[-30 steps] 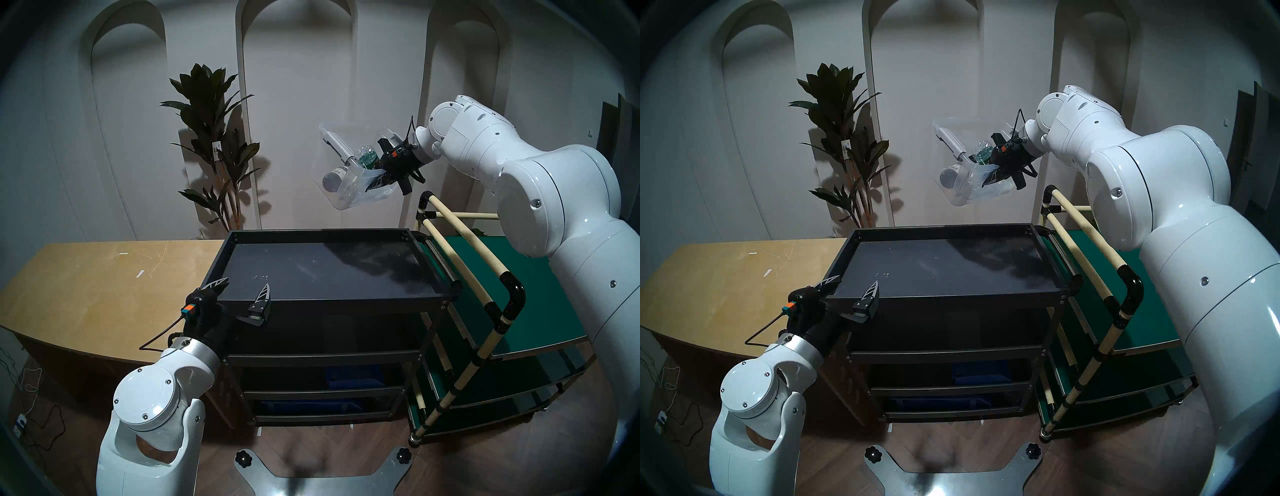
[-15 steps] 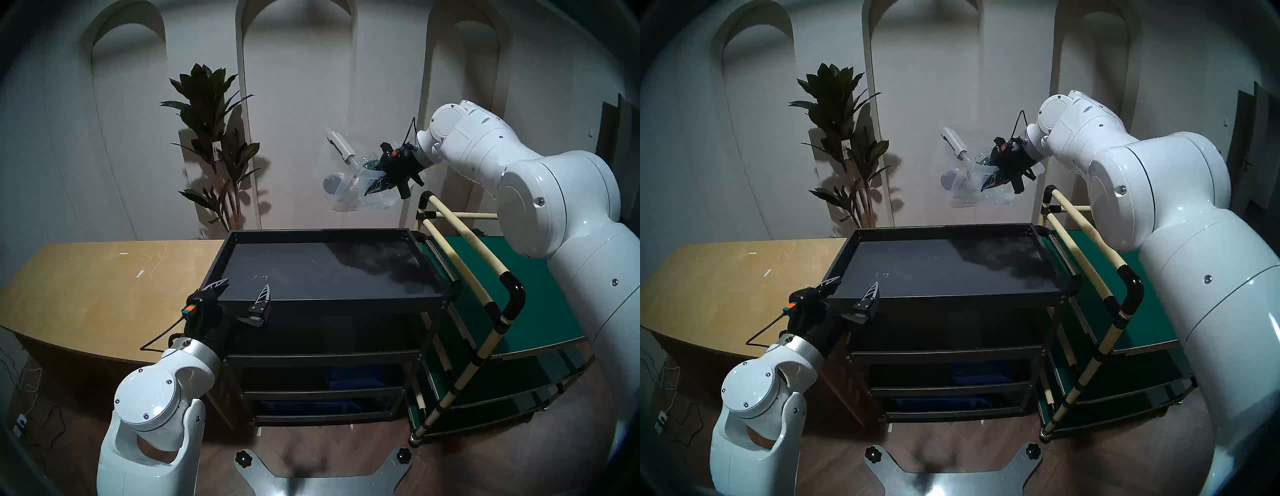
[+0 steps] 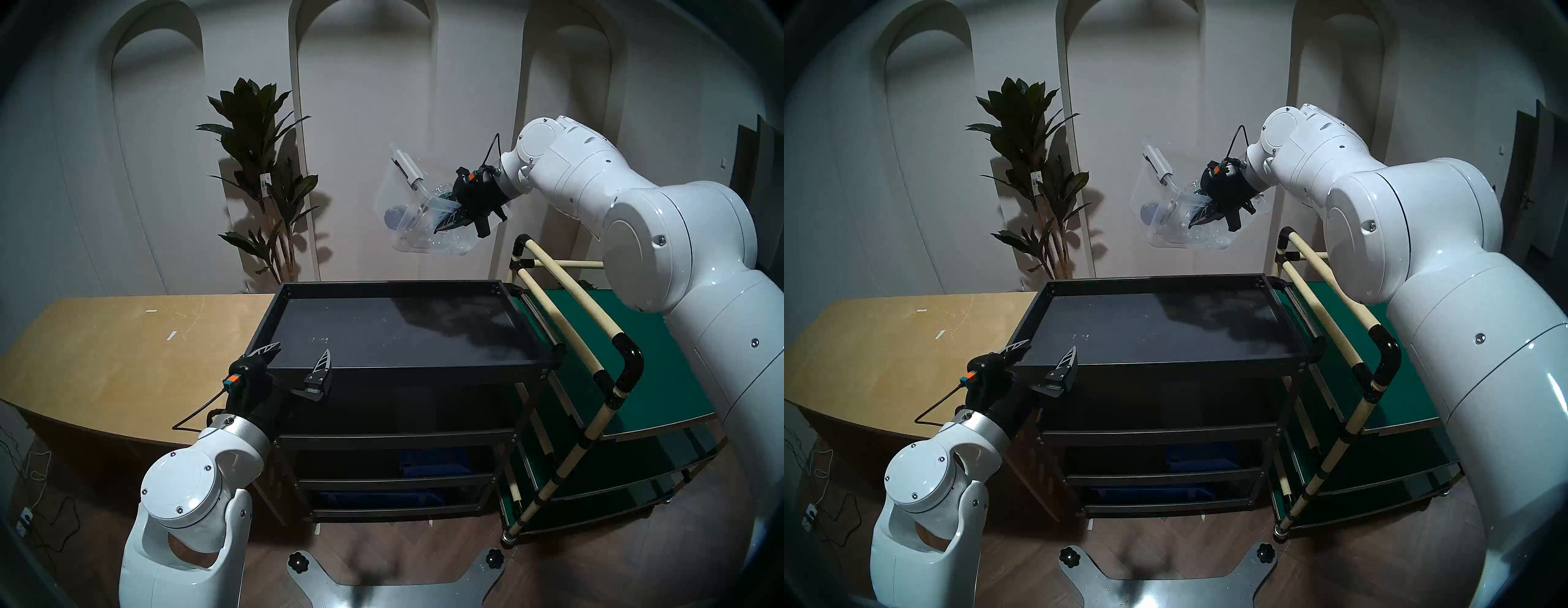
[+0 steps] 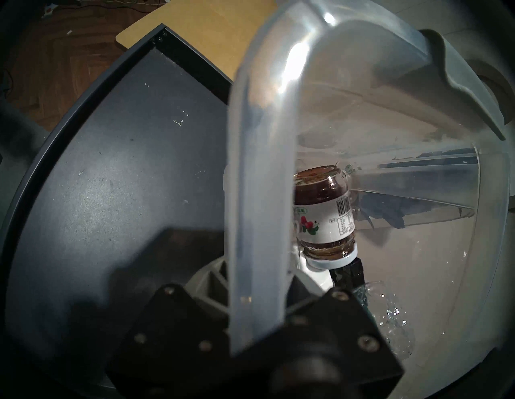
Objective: Put the storage box onto the shelf
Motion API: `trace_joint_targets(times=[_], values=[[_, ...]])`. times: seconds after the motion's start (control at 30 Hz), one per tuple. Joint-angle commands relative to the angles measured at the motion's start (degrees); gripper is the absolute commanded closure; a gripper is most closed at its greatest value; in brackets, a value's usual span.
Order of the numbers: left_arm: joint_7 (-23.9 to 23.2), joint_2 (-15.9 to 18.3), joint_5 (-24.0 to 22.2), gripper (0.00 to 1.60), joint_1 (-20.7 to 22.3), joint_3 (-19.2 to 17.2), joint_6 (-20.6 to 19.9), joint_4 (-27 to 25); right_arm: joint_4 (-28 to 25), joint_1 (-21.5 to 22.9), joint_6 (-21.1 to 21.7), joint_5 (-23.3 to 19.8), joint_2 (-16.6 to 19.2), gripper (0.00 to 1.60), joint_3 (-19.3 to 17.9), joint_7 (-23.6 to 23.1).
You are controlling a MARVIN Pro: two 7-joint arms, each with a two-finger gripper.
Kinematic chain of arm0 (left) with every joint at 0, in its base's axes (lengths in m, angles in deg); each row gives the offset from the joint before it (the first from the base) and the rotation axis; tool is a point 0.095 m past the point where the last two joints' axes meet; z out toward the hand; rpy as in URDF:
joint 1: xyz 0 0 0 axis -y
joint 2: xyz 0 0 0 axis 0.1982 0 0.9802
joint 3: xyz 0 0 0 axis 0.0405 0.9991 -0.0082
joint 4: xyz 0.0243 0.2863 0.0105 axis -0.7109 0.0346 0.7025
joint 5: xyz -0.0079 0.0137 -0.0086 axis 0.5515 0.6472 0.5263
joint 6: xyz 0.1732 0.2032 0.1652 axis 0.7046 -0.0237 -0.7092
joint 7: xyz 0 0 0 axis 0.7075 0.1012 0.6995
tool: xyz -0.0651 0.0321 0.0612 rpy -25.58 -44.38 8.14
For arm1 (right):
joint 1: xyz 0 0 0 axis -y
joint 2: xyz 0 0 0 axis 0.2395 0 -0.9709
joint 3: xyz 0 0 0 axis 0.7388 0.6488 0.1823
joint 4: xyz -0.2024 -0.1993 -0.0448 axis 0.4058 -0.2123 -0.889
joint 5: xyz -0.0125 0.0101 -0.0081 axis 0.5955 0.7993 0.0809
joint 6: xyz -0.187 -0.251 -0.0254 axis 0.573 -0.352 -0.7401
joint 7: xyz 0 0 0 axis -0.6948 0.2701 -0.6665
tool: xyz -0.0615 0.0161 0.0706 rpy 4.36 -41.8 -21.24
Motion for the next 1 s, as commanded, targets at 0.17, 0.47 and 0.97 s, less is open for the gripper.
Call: trace_joint_targets(times=[0.17, 0.47, 0.97], values=[[0.0, 0.0, 0.0, 0.0, 0.5, 0.0, 0.3, -0.8, -2.5, 4.1, 3.3, -1.8, -1.5, 1.6, -2.6, 0.3], [0.0, 0.0, 0.0, 0.0, 0.5, 0.0, 0.3, -0.6, -2.3, 3.8, 5.7, -1.6, -3.3, 1.6, -3.4, -1.0], [-0.1, 0.0, 0.0, 0.0, 0.6, 0.0, 0.3, -0.4, -2.1, 3.3, 9.2, -1.2, -6.1, 1.6, -4.0, -3.4]])
